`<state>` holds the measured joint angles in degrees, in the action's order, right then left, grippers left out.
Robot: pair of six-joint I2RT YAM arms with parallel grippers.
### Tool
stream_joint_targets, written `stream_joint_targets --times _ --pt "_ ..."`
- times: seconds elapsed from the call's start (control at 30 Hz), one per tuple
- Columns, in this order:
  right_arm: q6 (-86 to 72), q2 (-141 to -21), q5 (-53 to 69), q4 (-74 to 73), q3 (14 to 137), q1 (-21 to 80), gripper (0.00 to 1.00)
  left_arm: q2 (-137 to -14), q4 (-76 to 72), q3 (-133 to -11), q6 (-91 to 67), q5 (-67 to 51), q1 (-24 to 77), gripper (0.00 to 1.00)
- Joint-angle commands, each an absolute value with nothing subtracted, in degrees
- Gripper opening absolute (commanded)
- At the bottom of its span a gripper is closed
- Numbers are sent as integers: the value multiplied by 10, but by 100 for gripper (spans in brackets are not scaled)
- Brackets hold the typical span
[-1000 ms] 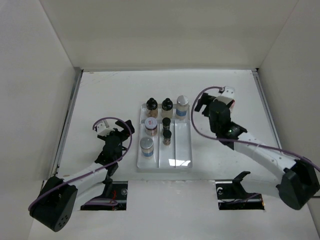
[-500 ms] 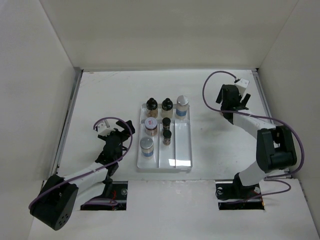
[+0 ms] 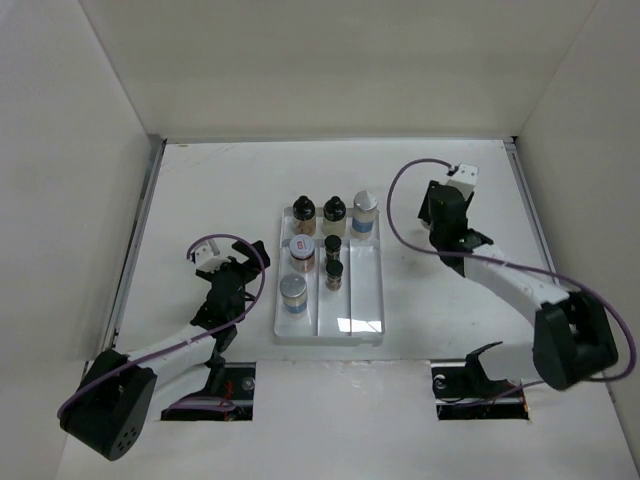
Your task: Organize the condiment bottles
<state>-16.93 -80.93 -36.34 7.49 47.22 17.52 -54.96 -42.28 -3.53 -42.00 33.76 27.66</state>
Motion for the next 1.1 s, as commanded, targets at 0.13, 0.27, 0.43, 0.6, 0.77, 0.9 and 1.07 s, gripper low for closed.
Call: stream_joint_targets --times 0.13,0.27,0.43,0.6,0.77,0.9,1.07 --pt "-211 -560 -389 -89 403 399 53 -560 -455 -60 -422 331 279 96" --pt "-284 -488 -357 -176 403 561 53 -570 -456 -68 -422 334 281 97" --pt "-310 -538 -345 -171 409 701 52 -555 -451 -66 -420 339 275 100" --pt "-287 -612 -336 -44 402 751 52 -551 -440 -64 -418 339 269 100" --pt "-274 -678 -341 29 393 757 53 -555 -417 -71 -418 333 257 100" --pt "-261 -730 -345 75 381 755 53 -567 -412 -75 -420 338 255 100" --pt "-250 -781 -346 104 368 753 57 -576 -412 -76 -422 333 252 100"
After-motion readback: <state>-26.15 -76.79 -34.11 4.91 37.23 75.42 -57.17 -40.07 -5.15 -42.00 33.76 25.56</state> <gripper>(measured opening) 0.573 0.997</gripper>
